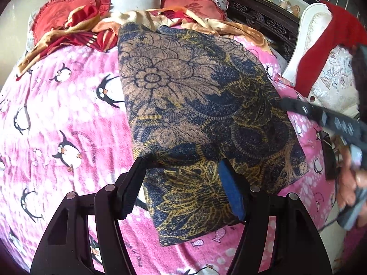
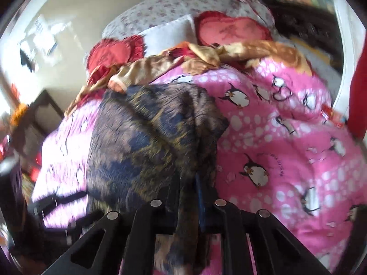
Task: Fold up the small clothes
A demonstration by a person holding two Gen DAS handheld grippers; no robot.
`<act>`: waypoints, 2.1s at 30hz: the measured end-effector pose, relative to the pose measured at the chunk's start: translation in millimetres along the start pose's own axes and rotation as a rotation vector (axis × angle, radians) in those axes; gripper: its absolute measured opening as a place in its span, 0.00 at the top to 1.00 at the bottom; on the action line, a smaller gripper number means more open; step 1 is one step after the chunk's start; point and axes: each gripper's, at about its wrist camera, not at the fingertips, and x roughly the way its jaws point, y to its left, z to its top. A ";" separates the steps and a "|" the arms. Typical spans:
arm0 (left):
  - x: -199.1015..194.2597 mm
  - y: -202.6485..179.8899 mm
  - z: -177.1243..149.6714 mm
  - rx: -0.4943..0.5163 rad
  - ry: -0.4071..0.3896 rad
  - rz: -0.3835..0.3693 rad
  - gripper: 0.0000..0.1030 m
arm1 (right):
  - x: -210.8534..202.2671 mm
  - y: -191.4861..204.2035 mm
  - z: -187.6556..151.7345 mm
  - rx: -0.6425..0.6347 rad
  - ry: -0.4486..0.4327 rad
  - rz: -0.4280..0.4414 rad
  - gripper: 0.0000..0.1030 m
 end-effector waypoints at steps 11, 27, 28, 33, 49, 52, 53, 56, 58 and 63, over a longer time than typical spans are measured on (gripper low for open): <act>5.4 7.6 -0.7 -0.025 0.011 0.016 0.36 | 30.3 -15.9 -39.8 0.018 0.084 -0.059 0.86; 8.1 12.3 1.5 -0.046 0.009 0.022 0.36 | 20.5 14.2 30.2 -0.001 -0.119 -0.005 0.63; 8.0 13.9 2.0 -0.052 0.004 0.018 0.36 | 29.6 13.5 36.8 0.003 -0.116 -0.013 0.63; 8.7 24.4 9.5 -0.107 -0.020 -0.037 0.36 | 75.1 0.4 56.6 0.020 -0.041 -0.068 0.63; 30.5 69.5 44.3 -0.229 -0.075 -0.288 0.21 | 48.4 -45.8 13.3 0.112 -0.068 0.218 0.20; 46.4 75.2 46.3 -0.270 -0.035 -0.328 0.21 | 61.1 -47.7 13.4 0.133 -0.051 0.300 0.20; 53.3 75.9 47.0 -0.277 -0.017 -0.331 0.21 | 69.4 -44.9 14.4 0.131 -0.031 0.335 0.20; 62.9 75.9 49.2 -0.277 0.002 -0.351 0.17 | 85.7 -36.4 15.7 0.120 0.012 0.339 0.27; 61.4 74.2 50.1 -0.274 0.003 -0.367 0.17 | 85.0 -29.2 18.2 0.095 -0.001 0.301 0.39; 48.3 71.5 56.2 -0.275 0.032 -0.392 0.62 | 63.1 -15.6 20.4 0.105 -0.007 0.331 0.68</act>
